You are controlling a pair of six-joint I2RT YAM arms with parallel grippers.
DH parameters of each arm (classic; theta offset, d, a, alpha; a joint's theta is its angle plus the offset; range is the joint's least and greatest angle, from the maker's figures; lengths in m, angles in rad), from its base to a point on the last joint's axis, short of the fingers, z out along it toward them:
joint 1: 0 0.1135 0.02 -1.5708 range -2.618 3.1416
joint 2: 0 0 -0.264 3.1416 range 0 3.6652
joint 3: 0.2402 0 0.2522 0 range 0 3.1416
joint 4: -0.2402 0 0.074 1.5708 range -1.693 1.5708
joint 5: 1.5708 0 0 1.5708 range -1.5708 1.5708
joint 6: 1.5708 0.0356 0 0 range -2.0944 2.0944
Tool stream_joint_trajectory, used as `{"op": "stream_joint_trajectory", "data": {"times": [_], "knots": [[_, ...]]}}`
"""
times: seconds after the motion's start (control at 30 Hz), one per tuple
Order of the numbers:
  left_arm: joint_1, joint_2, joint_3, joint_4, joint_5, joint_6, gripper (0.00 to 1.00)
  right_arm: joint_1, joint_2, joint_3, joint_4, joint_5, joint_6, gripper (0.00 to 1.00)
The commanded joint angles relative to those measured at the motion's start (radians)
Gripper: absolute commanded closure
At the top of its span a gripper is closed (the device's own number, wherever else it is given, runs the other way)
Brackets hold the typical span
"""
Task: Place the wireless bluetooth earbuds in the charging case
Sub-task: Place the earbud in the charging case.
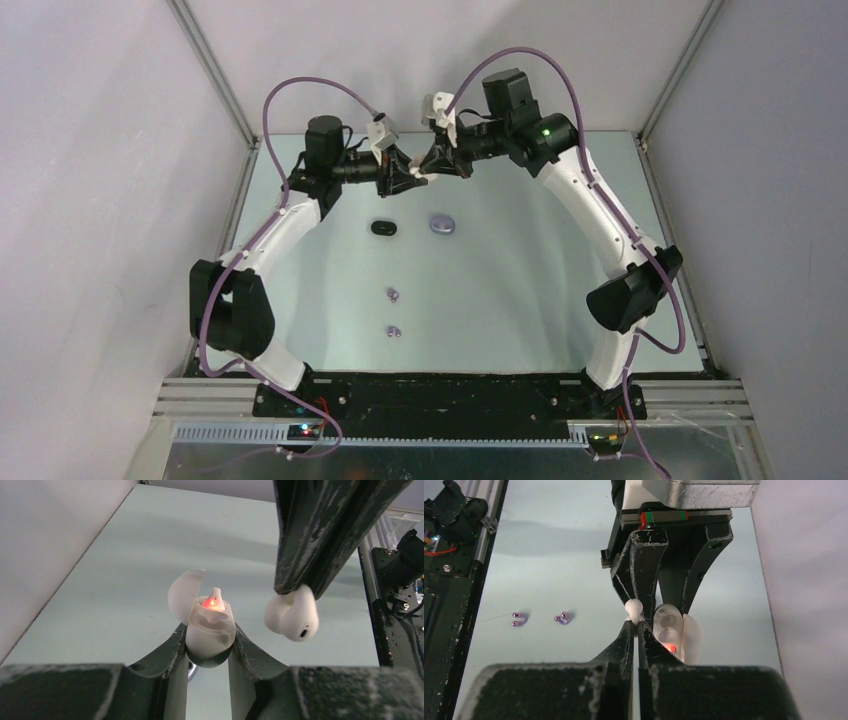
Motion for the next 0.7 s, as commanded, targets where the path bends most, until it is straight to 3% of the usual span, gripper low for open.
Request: {"op": "stream_joint_trajectory", "data": {"times": [0.0,0.67], "knots": [[-0.012,-0.019,0.033,-0.004,0.007,0.051,1.0,0.016,-0.026,0.002,0.026,0.079,-0.021,1.0],[-0.016,-0.011,0.049,-0.045,0.006,0.066,1.0,0.028,-0.017,-0.04,0.033,0.187,-0.055,1.0]]}}
